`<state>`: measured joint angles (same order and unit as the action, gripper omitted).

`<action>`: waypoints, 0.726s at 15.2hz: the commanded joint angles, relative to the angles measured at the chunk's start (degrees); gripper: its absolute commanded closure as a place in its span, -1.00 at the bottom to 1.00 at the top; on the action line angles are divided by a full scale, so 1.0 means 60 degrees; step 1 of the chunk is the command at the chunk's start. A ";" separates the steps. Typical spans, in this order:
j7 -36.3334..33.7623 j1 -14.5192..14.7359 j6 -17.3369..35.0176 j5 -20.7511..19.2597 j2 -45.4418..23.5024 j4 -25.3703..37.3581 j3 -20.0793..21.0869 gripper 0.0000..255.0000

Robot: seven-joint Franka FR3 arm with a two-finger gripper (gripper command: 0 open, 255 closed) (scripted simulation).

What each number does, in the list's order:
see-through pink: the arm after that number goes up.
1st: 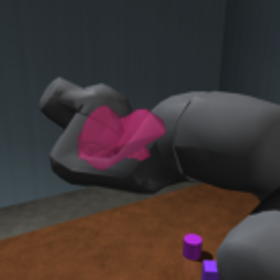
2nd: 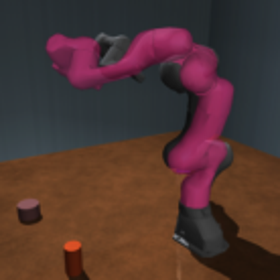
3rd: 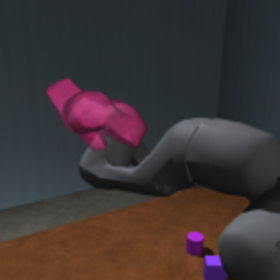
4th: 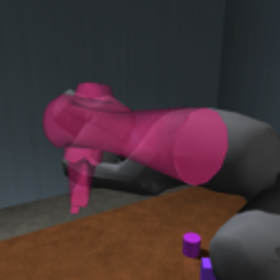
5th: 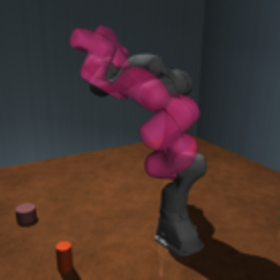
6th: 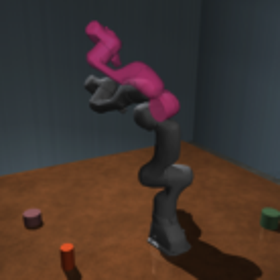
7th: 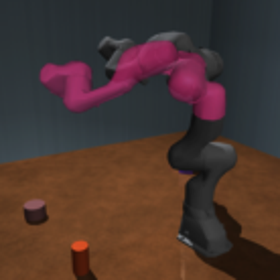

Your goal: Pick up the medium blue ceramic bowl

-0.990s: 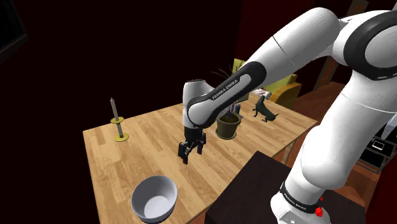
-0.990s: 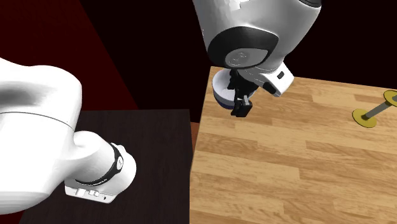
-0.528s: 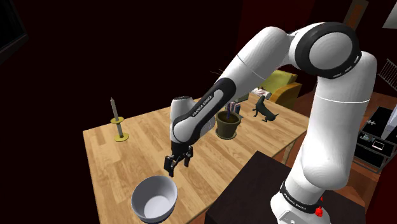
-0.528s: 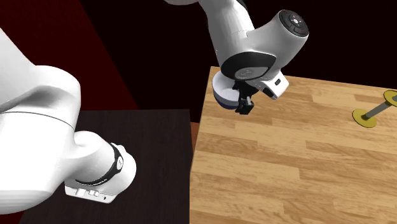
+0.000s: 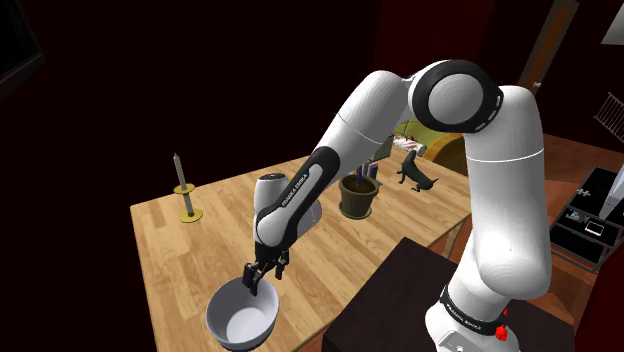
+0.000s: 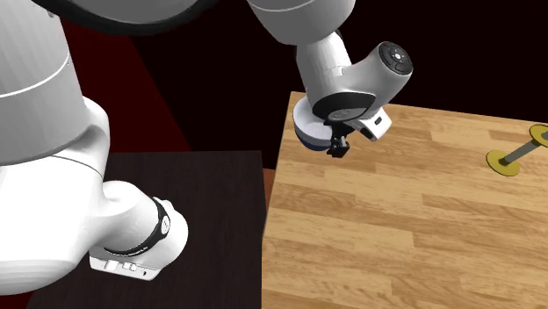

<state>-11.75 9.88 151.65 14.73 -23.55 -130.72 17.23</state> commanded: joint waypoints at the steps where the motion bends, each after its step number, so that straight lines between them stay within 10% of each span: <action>1: 0.0018 0.0035 0.0204 -0.0026 -0.0264 0.0065 -0.0026 -1.00; 5: 0.0057 0.0071 0.0465 -0.0058 -0.0599 0.0132 -0.0064 -1.00; 6: 0.0069 0.0060 0.0459 -0.0059 -0.0597 0.0134 -0.0068 1.00; 11: 0.0068 0.0060 0.0457 -0.0060 -0.0597 0.0135 -0.0069 1.00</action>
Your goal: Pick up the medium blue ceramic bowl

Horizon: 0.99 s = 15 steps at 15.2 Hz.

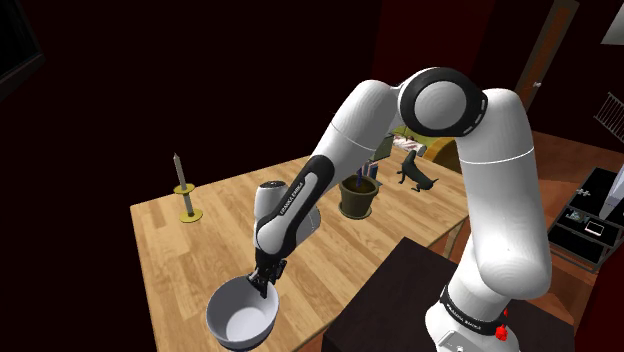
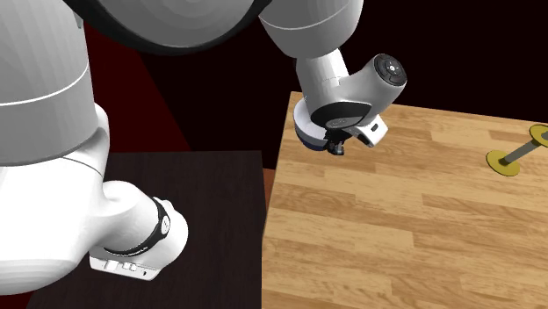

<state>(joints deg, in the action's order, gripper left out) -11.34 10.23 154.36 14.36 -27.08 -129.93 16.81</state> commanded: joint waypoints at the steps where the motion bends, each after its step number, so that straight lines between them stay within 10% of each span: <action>1: 0.0000 0.0001 0.0008 0.0001 -0.0008 0.0003 0.0001 1.00; 15: -0.0171 -0.0138 -0.1155 0.0141 0.1378 -0.0191 0.0154 1.00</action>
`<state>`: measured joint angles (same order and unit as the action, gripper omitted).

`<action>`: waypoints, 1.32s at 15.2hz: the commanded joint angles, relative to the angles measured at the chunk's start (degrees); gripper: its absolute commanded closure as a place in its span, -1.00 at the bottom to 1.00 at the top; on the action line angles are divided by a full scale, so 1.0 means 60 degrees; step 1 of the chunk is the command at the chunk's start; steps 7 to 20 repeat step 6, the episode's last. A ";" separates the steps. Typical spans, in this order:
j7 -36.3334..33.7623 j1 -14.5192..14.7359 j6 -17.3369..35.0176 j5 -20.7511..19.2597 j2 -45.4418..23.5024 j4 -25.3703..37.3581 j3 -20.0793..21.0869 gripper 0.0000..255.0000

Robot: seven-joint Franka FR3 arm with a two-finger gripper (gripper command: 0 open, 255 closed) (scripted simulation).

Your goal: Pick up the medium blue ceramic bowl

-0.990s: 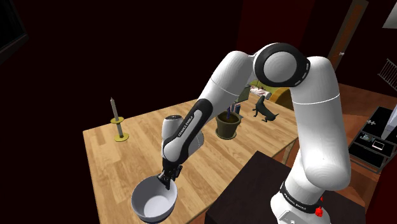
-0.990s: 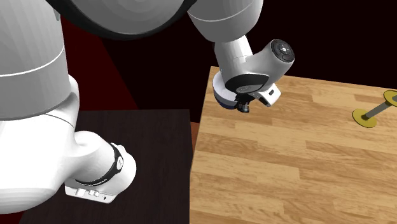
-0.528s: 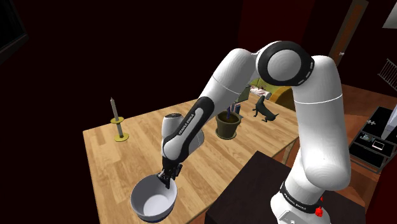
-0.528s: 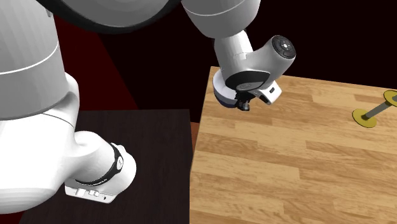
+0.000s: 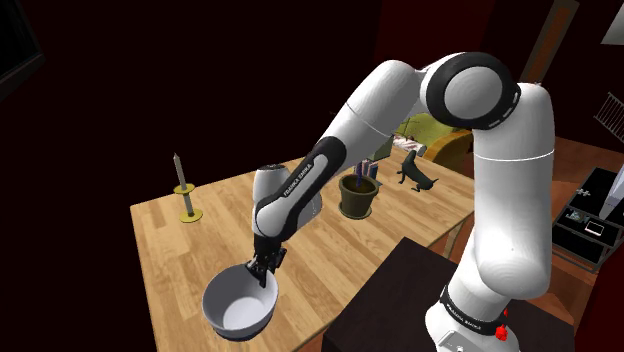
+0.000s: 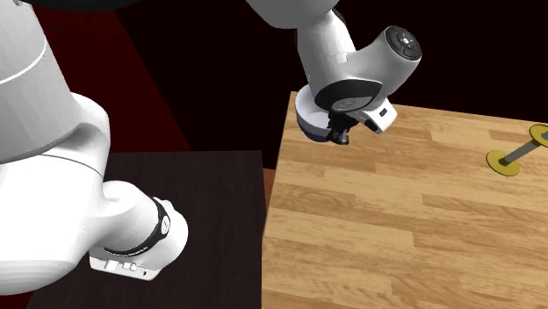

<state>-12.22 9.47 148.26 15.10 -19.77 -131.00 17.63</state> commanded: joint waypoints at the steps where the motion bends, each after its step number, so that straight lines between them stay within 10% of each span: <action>1: -0.0038 -0.0024 -0.0251 0.0030 0.0279 -0.0016 0.0029 1.00; 20: -0.0081 -0.0060 -0.0612 0.0068 0.0650 -0.0018 0.0058 1.00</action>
